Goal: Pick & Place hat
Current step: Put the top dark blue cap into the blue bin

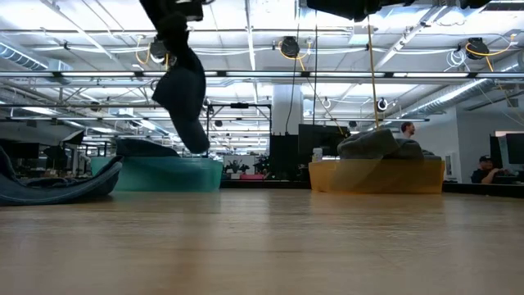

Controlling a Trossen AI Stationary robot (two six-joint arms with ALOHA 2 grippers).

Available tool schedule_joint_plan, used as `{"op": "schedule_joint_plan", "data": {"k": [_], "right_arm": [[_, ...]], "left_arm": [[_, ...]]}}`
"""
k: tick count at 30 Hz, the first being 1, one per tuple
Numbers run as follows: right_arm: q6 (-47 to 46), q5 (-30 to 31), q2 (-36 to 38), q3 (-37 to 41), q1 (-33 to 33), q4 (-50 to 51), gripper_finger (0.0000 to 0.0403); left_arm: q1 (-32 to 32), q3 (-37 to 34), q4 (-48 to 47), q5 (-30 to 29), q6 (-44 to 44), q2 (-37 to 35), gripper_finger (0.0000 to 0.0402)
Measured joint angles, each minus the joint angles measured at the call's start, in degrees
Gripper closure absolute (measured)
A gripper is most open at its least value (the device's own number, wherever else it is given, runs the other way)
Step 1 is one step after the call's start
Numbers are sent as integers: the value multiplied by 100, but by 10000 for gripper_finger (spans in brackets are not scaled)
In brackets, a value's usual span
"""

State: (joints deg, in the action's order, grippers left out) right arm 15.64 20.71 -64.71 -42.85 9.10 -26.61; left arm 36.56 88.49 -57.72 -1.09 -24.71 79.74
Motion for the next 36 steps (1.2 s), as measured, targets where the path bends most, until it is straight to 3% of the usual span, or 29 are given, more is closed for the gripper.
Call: {"op": "schedule_joint_plan", "data": {"k": [5, 12, 23, 36], "right_arm": [[1, 5, 0, 61, 0, 16, 163], [46, 30, 0, 208, 0, 12, 163], [46, 35, 0, 225, 0, -41, 163], [46, 28, 0, 229, -2, -83, 163]], "left_arm": [[2, -52, -362, 119, -59, 296, 381], [51, -711, -177, 91, 43, 319, 381], [348, -1629, 185, -1065, 260, 282, 381], [647, -2371, 606, -1134, 403, 285, 360]]}}
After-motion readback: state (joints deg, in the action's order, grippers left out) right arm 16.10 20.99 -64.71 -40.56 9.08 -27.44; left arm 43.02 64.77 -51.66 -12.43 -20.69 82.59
